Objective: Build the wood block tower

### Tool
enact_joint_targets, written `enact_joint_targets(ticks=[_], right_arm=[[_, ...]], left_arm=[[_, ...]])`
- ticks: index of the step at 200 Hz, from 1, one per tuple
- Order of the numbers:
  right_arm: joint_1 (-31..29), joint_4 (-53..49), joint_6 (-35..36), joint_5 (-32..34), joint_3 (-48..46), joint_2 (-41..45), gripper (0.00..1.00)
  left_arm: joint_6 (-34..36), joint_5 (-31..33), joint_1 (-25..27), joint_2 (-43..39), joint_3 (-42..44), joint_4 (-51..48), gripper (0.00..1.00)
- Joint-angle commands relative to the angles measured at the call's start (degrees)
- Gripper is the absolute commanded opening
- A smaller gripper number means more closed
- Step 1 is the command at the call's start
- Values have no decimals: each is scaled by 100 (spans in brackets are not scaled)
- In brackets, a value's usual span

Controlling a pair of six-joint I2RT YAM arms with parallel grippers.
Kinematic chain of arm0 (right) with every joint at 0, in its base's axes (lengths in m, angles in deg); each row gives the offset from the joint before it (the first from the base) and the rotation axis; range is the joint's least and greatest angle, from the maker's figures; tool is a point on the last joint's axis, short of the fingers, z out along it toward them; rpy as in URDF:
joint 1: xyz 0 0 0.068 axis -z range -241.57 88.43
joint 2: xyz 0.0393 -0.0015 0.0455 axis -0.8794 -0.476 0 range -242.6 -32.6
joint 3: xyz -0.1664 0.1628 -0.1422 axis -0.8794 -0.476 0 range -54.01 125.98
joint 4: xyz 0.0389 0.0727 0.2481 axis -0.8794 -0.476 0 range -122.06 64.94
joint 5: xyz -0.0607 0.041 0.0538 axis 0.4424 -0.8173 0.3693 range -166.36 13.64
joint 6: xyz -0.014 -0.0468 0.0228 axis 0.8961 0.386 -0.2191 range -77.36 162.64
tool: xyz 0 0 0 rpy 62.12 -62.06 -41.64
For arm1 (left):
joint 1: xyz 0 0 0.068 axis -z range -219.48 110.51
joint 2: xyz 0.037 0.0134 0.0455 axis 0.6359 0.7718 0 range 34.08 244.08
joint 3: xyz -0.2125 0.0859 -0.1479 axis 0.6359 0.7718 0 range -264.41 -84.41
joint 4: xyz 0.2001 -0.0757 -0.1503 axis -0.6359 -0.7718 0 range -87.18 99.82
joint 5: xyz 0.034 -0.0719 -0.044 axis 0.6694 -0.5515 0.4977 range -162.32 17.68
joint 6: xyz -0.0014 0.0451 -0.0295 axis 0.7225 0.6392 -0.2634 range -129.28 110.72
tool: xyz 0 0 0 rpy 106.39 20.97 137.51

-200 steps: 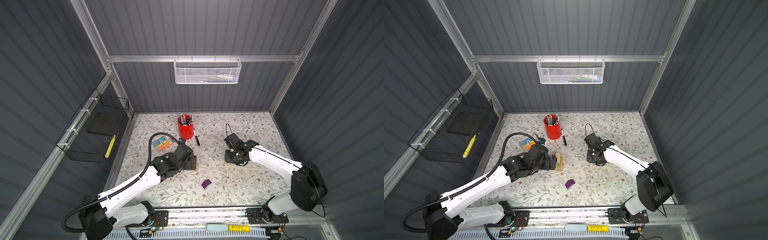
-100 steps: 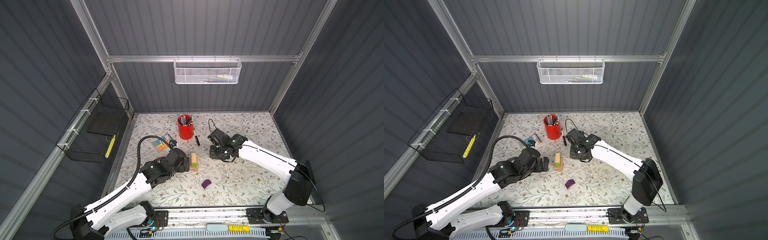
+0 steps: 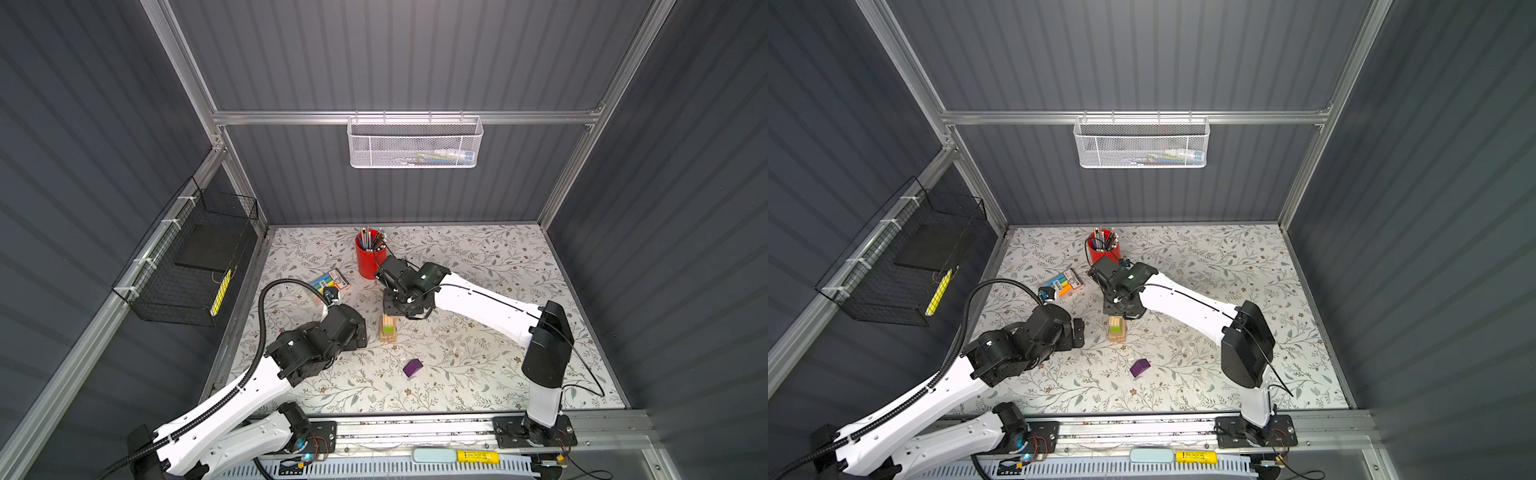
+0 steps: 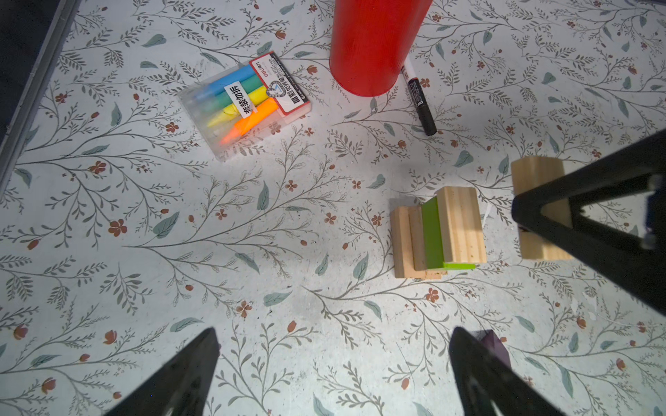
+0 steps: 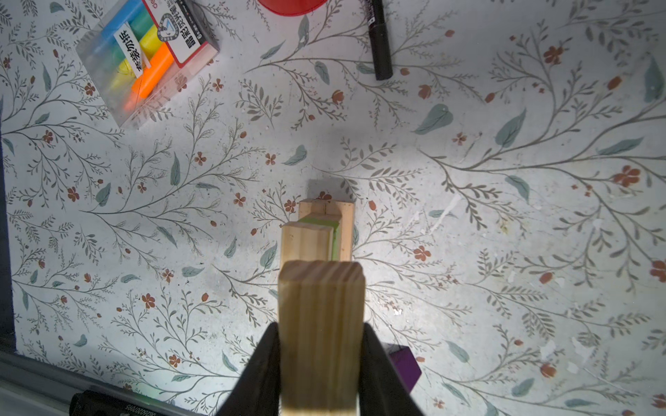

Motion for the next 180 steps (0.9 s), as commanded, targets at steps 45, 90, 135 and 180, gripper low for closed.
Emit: enact_joint_targets(ticks=[45, 90, 135, 180], right_arm=[[-122, -475, -79, 266, 658, -553, 29], [-143, -552, -85, 285, 832, -763, 29], [-160, -543, -82, 259, 921, -933, 29], [-160, -564, -71, 267, 944, -1032, 29]], left_arm=[[-238, 331, 25, -249, 93, -322, 100], [-265, 388, 19, -332, 101, -392, 100], [-270, 415, 21, -334, 118, -393, 100], [-273, 421, 20, -314, 114, -384, 100]])
